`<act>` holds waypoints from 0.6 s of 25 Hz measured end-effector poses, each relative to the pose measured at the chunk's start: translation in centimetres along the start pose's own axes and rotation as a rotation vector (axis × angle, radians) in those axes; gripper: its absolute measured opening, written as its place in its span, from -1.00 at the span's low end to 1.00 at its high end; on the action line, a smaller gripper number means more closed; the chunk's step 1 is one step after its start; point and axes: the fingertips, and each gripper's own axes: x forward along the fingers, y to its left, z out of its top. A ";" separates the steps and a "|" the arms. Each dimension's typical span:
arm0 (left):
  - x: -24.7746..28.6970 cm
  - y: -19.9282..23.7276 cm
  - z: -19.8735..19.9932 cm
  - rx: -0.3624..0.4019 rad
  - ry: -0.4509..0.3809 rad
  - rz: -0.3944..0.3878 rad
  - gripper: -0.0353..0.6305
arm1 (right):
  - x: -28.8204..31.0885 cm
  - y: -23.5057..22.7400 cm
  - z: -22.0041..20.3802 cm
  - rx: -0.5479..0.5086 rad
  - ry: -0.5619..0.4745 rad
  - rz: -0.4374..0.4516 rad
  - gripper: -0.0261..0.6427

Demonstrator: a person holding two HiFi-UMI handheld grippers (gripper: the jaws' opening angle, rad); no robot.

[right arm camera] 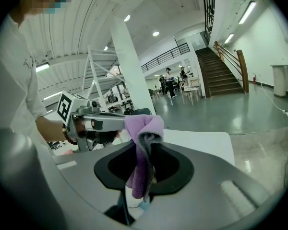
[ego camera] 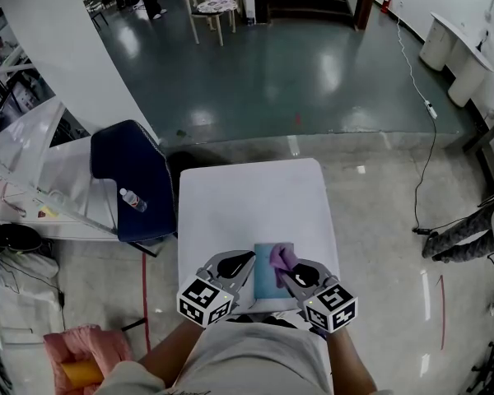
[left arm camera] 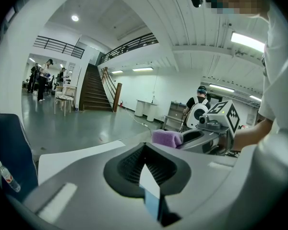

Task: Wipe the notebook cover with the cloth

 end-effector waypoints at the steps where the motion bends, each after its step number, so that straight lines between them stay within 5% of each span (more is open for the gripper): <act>1: 0.0 0.0 0.0 0.001 0.001 -0.001 -0.89 | 0.0 0.0 0.0 0.000 -0.001 0.000 -0.62; 15: -0.2 -0.1 -0.1 0.003 0.002 -0.007 -0.89 | -0.1 0.1 0.3 -0.001 -0.011 -0.010 -0.63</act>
